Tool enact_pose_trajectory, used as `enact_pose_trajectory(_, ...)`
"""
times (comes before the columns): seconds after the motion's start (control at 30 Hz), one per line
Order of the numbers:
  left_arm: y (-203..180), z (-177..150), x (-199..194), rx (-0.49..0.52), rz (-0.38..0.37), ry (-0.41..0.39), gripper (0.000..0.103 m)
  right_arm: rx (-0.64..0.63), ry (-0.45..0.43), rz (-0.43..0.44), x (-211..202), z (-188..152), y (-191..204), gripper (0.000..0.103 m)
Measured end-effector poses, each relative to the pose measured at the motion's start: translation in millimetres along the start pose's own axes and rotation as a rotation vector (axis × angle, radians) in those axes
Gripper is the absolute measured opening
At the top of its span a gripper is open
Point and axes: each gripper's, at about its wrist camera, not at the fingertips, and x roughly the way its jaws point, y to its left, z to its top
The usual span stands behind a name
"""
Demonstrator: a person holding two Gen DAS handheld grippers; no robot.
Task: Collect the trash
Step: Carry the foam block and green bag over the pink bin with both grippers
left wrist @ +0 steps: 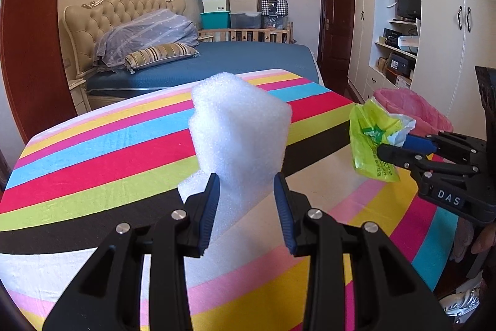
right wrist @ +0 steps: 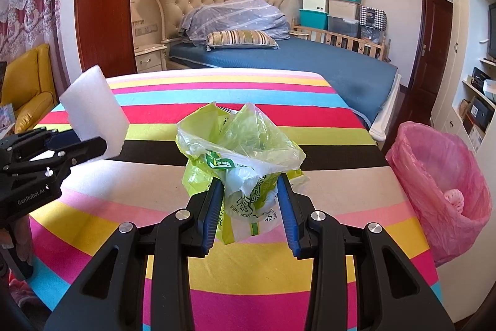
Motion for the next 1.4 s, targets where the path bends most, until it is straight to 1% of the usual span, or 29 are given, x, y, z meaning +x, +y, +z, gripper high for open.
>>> enact_pose_trajectory(0.3,-19,-2,1,0.045,0.001,0.012,0.035,-0.014,-0.026,-0.013,-16,-12,-12,0.035)
enact_pose_trajectory(0.4,-26,-3,3,0.049,-0.011,0.023,0.035,-0.024,-0.033,-0.024,-21,-18,-16,0.035)
enact_pose_trajectory(0.53,-32,-4,3,0.061,-0.020,0.021,0.035,-0.005,-0.040,-0.025,-28,-25,-25,0.035)
enact_pose_trajectory(0.63,-37,-5,2,0.057,-0.045,0.017,0.035,0.012,-0.049,-0.026,-34,-27,-33,0.035)
enact_pose_trajectory(0.8,-44,-5,3,0.061,-0.085,0.019,0.035,0.033,-0.091,-0.037,-53,-30,-45,0.035)
enact_pose_trajectory(1.0,-67,3,3,0.097,-0.127,0.018,0.035,0.080,-0.138,-0.071,-76,-33,-75,0.035)
enact_pose_trajectory(1.1,-83,12,6,0.123,-0.160,0.016,0.035,0.096,-0.148,-0.105,-84,-35,-92,0.035)
enact_pose_trajectory(1.2,-103,25,12,0.146,-0.210,0.027,0.035,0.119,-0.155,-0.149,-90,-38,-114,0.035)
enact_pose_trajectory(1.33,-138,53,26,0.172,-0.298,0.031,0.035,0.145,-0.167,-0.209,-96,-36,-144,0.035)
enact_pose_trajectory(1.4,-153,66,33,0.181,-0.329,0.027,0.035,0.150,-0.172,-0.238,-97,-33,-158,0.035)
